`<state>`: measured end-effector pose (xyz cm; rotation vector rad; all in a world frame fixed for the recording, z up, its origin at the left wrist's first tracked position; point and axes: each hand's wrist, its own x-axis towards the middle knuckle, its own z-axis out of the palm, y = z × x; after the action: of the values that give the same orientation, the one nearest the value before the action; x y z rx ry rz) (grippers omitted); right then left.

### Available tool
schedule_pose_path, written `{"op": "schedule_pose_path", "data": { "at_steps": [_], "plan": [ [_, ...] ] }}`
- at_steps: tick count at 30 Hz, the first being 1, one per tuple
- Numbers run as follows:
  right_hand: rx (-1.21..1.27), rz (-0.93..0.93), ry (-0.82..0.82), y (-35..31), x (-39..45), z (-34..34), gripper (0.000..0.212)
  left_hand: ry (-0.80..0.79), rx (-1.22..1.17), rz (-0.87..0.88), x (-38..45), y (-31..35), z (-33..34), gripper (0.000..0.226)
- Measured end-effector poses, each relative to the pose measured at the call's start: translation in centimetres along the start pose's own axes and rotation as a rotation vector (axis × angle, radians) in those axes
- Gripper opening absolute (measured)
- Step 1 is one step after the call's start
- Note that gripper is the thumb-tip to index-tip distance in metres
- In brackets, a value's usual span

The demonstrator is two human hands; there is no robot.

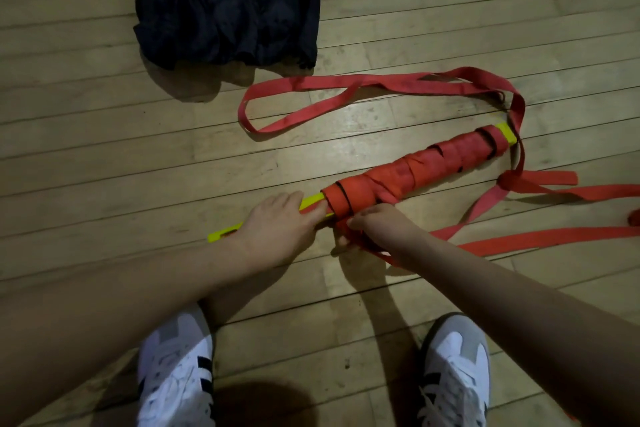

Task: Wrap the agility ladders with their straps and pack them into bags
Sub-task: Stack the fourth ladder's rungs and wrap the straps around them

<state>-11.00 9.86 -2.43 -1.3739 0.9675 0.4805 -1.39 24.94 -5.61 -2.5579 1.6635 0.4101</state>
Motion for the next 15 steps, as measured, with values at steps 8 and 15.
{"op": "schedule_pose_path", "data": {
  "at_steps": [8, 15],
  "plan": [
    [-0.001, 0.0, -0.043, -0.4, 0.1, -1.1, 0.011, -0.051, -0.04, -0.19, 1.9, -0.5, -0.8, 0.051],
    [0.05, 0.051, -0.078, -1.5, -0.3, -2.1, 0.024, 0.019, -0.041, -0.299, 4.7, -3.8, -2.0, 0.061]
  ]
}}
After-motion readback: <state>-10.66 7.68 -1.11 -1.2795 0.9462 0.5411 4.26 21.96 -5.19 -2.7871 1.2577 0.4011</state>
